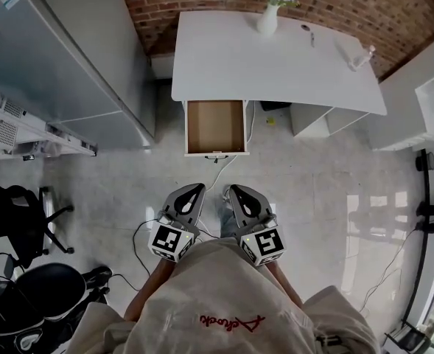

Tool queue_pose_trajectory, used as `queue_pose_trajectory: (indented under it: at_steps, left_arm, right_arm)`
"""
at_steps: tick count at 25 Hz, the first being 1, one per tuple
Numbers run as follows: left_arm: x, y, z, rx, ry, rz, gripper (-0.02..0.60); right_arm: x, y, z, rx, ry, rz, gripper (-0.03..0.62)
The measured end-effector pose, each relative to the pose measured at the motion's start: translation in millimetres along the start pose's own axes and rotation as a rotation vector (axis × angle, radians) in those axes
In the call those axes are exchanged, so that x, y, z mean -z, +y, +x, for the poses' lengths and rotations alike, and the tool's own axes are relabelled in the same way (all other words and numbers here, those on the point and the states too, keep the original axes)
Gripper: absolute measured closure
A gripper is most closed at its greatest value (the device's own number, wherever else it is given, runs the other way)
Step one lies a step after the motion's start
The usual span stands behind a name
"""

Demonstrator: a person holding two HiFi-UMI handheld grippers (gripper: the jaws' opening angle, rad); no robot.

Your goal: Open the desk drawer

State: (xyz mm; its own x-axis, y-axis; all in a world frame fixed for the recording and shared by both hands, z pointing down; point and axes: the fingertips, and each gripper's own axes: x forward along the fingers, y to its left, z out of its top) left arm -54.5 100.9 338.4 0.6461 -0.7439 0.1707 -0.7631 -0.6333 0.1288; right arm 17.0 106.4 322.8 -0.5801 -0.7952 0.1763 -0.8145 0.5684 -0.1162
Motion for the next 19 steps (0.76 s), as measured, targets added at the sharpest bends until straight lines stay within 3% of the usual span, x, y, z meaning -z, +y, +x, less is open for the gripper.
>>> queue_pose_trajectory:
  at_steps: [19]
  left_arm:
    - [-5, -8, 0, -0.02, -0.006, -0.005, 0.569]
  right_arm:
    - [4, -6, -14, 0.009, 0.018, -0.013, 0.577]
